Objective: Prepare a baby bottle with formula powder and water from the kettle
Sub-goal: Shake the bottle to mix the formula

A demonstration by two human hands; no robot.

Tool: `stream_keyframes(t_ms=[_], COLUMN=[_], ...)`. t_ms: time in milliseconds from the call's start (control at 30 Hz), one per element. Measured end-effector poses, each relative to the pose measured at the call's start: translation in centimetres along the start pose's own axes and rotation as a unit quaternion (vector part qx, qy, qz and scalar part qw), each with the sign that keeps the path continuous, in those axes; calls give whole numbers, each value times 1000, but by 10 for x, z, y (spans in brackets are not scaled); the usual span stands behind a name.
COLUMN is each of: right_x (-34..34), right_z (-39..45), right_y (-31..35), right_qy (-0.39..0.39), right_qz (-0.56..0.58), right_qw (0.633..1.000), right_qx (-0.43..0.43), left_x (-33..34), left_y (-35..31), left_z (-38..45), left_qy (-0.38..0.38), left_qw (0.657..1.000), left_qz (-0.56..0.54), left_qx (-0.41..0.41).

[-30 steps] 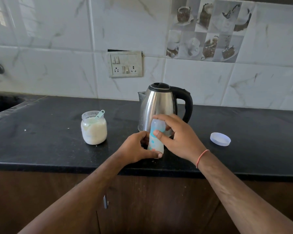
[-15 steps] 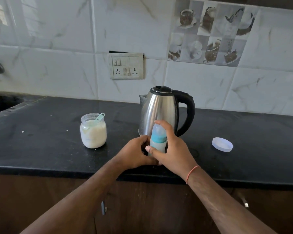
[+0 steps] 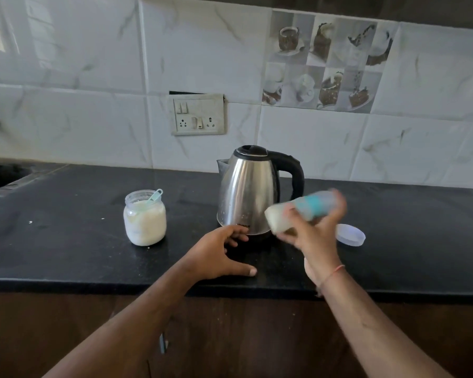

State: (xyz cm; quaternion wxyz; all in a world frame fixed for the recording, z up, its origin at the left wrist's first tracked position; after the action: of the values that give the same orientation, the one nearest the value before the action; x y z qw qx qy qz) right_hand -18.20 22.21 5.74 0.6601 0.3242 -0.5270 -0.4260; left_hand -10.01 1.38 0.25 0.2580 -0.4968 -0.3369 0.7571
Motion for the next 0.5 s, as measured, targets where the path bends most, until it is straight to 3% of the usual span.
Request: stream_keyframes(t_ms=[33, 67, 167, 267, 333, 400, 500], right_x=[11, 14, -11, 9, 1, -12, 5], right_z=[-4, -6, 9, -7, -6, -2, -10], right_y=[-3, -3, -1, -17, -26, -32, -34], right_qy=[62, 74, -32, 73, 39, -20, 72], right_qz=[-41, -49, 87, -32, -4, 94, 8], right_qw=[997, 996, 995, 995, 998, 991, 995], right_qx=[5, 1, 28, 58, 58, 89, 74], left_x=[0, 0, -2, 0, -3, -6, -15], left_y=[0, -1, -4, -4, -6, -5, -2], left_z=[-1, -1, -1, -3, -2, -2, -5], left_qy=[2, 3, 4, 4, 9, 21, -2], left_qw=[1000, 1000, 1000, 1000, 1000, 999, 979], left_qz=[3, 6, 8, 14, 2, -42, -201], left_qx=[-2, -1, -1, -3, -4, -12, -36])
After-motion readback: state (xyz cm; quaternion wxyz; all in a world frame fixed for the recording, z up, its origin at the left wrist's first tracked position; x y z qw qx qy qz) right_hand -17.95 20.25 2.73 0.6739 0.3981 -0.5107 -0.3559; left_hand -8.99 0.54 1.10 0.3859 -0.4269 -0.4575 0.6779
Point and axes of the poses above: each hand's wrist, its own z-axis towards the middle knuckle, its own x-axis out of the palm, y = z × x, the point moved 10 cm from there along z, towards the middle knuckle, and after that the axes turned 10 degrees about -y, right-handed, at the moved point
